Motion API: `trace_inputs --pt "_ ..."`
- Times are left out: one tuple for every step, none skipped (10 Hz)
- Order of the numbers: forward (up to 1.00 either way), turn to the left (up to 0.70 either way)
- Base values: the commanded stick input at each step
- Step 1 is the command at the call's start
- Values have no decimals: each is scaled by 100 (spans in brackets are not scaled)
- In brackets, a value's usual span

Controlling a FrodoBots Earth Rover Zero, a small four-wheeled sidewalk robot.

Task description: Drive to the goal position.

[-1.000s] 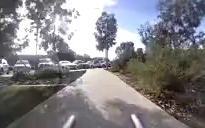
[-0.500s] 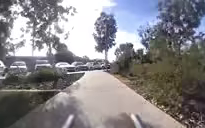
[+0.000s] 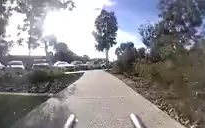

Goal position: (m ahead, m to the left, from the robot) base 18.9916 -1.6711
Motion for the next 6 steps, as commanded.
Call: trace_inputs --pt "100 0" --pt "100 0" --pt "100 0" --pt "100 0" --pt "100 0" --pt "100 0"
